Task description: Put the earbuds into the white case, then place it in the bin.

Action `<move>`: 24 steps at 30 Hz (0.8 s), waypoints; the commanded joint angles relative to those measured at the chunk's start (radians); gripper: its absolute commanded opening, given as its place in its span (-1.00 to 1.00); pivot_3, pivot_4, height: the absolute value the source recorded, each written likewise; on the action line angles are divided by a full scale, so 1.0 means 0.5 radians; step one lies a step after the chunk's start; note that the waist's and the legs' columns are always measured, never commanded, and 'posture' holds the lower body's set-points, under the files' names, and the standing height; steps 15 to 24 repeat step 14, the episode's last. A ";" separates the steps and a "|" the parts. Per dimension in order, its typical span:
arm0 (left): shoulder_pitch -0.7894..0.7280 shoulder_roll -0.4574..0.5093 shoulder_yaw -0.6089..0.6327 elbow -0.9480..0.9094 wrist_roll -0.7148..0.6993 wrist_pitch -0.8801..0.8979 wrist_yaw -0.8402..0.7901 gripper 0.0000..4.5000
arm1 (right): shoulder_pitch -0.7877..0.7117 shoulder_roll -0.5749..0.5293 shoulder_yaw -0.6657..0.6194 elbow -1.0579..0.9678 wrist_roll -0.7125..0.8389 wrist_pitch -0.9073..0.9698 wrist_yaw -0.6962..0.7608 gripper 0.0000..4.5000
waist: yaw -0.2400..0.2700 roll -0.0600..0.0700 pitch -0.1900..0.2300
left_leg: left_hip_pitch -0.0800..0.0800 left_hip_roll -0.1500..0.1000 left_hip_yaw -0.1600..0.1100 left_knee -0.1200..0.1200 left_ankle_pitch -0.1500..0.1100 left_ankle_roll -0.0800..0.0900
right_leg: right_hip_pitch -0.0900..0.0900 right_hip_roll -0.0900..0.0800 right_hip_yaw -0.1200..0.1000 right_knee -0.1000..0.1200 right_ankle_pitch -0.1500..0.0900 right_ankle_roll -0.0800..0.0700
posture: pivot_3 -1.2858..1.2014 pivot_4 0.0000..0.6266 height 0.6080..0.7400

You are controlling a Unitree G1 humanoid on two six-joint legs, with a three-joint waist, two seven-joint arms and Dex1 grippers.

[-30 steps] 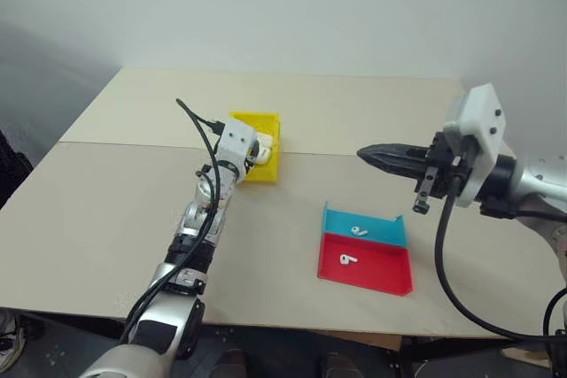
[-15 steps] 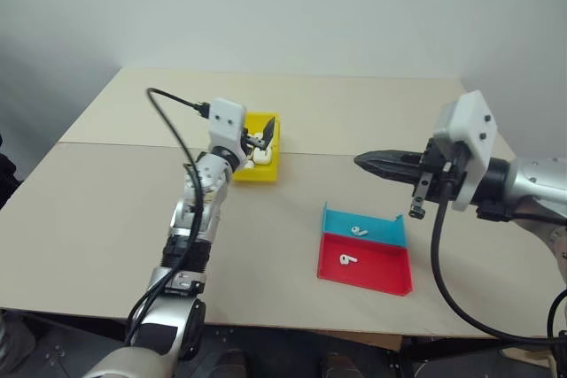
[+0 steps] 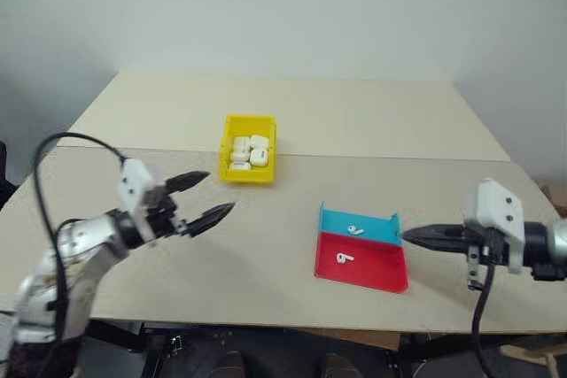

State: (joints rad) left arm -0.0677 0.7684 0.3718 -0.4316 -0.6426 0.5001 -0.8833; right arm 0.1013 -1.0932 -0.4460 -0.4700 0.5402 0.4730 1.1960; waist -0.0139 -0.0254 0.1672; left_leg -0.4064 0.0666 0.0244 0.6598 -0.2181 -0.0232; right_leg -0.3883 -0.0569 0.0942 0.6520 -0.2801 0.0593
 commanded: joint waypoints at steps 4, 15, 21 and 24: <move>0.369 0.243 0.483 -0.109 -0.132 -0.064 -0.389 0.96 | 0.024 -0.058 -0.336 0.288 -0.137 -0.411 0.270 -1.00 | -0.014 0.000 0.000 | 0.003 0.002 0.004 0.000 0.000 0.000 | 0.003 0.000 0.001 -0.005 -0.001 0.000 | 0.03 -0.52 1.00; 0.489 0.283 0.663 -0.096 -0.139 -0.097 -0.473 0.96 | -0.163 -0.111 -0.239 0.499 -0.193 -0.565 0.321 -1.00 | -0.008 0.000 0.000 | 0.001 0.003 0.005 -0.001 0.000 0.000 | 0.001 0.000 0.002 -0.006 -0.002 -0.002 | 0.03 -0.52 1.00; 0.489 0.283 0.663 -0.096 -0.139 -0.097 -0.473 0.96 | -0.163 -0.111 -0.239 0.499 -0.193 -0.565 0.321 -1.00 | -0.008 0.000 0.000 | 0.001 0.003 0.005 -0.001 0.000 0.000 | 0.001 0.000 0.002 -0.006 -0.002 -0.002 | 0.03 -0.52 1.00; 0.489 0.283 0.663 -0.096 -0.139 -0.097 -0.473 0.96 | -0.163 -0.111 -0.239 0.499 -0.193 -0.565 0.321 -1.00 | -0.008 0.000 0.000 | 0.001 0.003 0.005 -0.001 0.000 0.000 | 0.001 0.000 0.002 -0.006 -0.002 -0.002 | 0.03 -0.52 1.00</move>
